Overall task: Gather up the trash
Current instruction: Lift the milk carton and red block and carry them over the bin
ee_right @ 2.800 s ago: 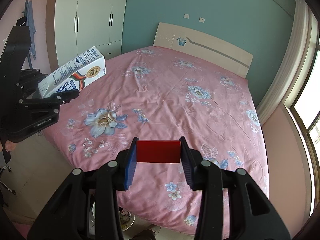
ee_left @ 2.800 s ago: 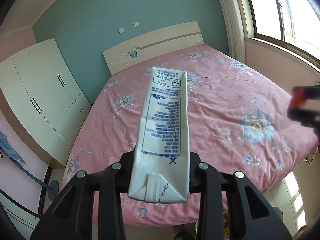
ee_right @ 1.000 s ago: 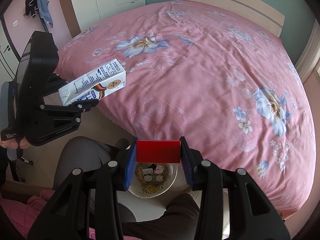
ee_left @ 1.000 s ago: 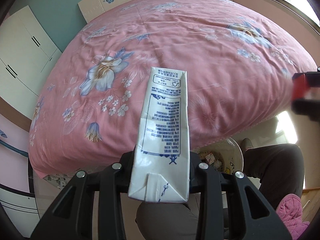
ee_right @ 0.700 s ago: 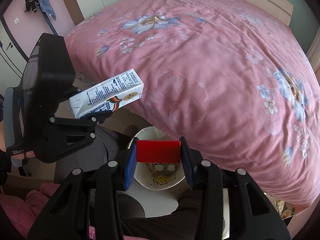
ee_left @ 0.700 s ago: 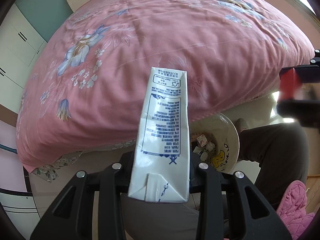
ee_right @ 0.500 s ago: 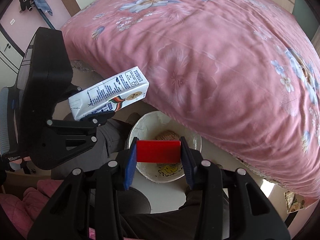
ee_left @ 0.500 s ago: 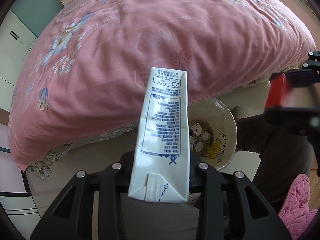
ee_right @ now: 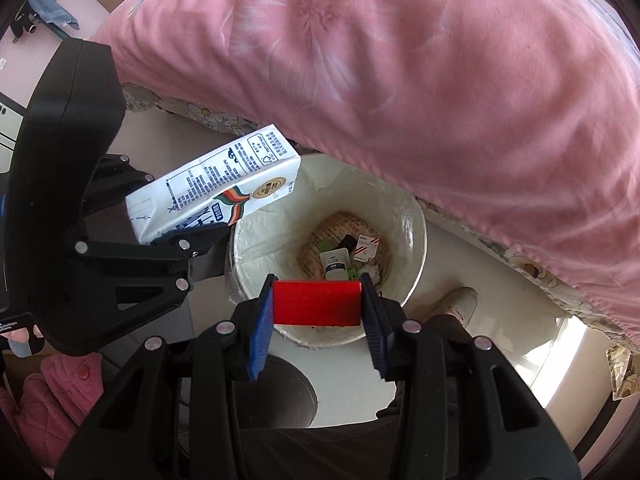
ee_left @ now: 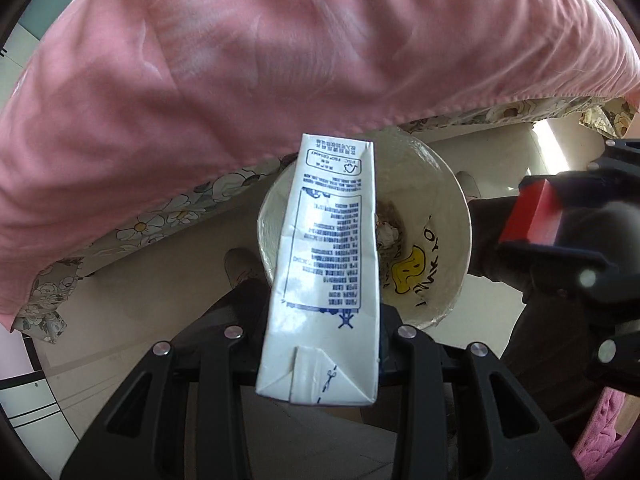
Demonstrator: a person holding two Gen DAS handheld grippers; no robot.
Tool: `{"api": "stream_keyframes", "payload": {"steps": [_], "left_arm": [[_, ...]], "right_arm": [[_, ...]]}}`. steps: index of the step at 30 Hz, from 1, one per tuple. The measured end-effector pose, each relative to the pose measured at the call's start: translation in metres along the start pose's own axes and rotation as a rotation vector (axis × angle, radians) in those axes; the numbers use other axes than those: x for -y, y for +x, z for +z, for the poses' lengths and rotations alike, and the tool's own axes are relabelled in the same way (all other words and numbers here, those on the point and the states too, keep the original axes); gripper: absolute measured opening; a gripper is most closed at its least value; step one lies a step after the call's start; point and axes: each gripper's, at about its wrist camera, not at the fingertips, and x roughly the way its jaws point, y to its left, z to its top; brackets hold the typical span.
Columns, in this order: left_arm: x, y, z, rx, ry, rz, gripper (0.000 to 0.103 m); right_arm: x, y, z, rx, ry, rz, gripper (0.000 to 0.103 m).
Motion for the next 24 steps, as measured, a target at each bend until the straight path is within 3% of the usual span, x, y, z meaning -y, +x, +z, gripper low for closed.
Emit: {"api": "stream_keyframes", "payload": {"steps": [11,24], "left_arm": [[-0.003,0.079,0.010,-0.104,-0.116,-0.061,0.038],[-0.007,0.152,0.016,-0.198,-0.224,-0.157,0.038]], "right_arm": [[0.011,0.093,-0.016,-0.097,0.030,0.009,0.042],[0.027,0.166,-0.015,-0.165,0.150,0.044,0.042]]}}
